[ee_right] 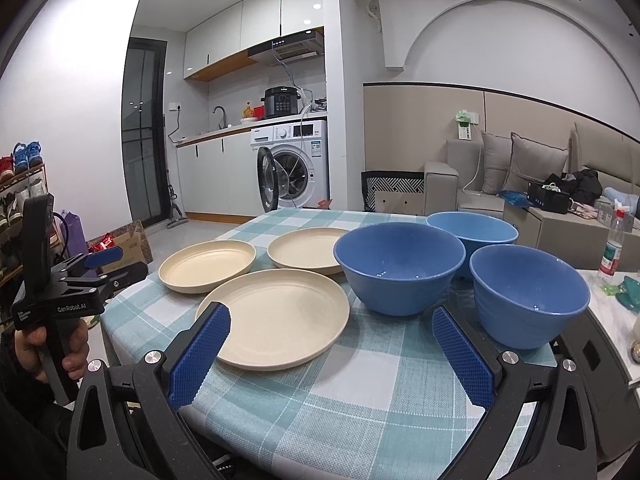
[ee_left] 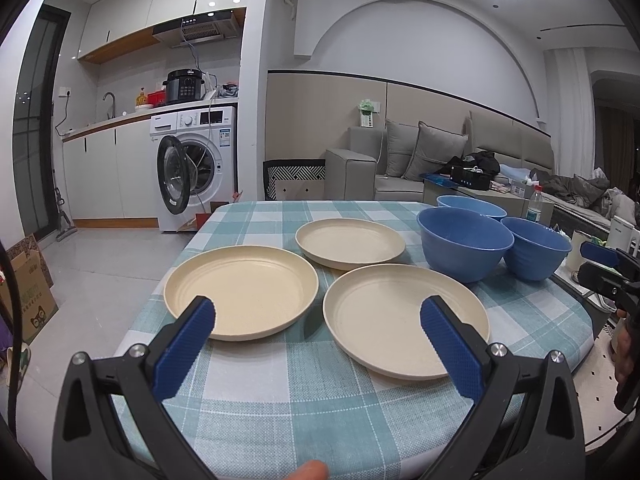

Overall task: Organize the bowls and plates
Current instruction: 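Move both tools forward toward the large cream plates, then lower the left tool to one cream plate rim while the right tool lowers to another, then close the left tool on its plate rim while the right tool closes on its plate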

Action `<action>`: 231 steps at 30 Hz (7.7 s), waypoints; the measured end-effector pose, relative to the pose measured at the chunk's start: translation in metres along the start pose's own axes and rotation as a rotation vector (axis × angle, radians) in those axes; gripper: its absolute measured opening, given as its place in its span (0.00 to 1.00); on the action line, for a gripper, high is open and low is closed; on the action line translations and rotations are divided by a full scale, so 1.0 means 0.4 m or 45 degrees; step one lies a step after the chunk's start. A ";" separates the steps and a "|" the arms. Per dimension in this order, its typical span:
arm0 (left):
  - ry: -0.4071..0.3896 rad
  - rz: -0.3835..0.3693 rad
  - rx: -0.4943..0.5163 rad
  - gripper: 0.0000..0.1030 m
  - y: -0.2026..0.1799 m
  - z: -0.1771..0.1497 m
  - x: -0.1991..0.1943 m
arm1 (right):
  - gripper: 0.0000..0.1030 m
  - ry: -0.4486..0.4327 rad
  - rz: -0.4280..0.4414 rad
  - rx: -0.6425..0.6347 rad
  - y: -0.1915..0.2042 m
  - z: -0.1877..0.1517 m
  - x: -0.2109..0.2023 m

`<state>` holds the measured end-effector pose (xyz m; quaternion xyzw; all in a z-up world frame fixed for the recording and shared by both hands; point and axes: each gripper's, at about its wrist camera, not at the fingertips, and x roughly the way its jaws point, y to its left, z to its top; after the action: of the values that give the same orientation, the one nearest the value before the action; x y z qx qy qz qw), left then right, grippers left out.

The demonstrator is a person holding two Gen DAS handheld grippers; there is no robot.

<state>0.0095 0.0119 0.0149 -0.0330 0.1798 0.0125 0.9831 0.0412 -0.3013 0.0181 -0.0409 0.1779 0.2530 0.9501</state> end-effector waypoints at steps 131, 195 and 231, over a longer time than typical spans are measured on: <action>0.311 0.073 0.049 1.00 0.051 0.322 0.591 | 1.00 0.615 0.190 0.001 -0.161 0.474 0.774; 0.769 0.078 0.097 0.99 0.057 0.187 0.821 | 0.77 1.192 0.121 -0.064 -0.179 0.286 1.155; 0.791 0.003 0.008 0.24 0.062 0.196 0.797 | 0.22 1.207 0.113 -0.044 -0.188 0.263 1.140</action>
<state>0.3344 0.0461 -0.0263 -0.0319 0.4717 0.0025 0.8812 0.4804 -0.1365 -0.0482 -0.1600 0.5893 0.2498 0.7515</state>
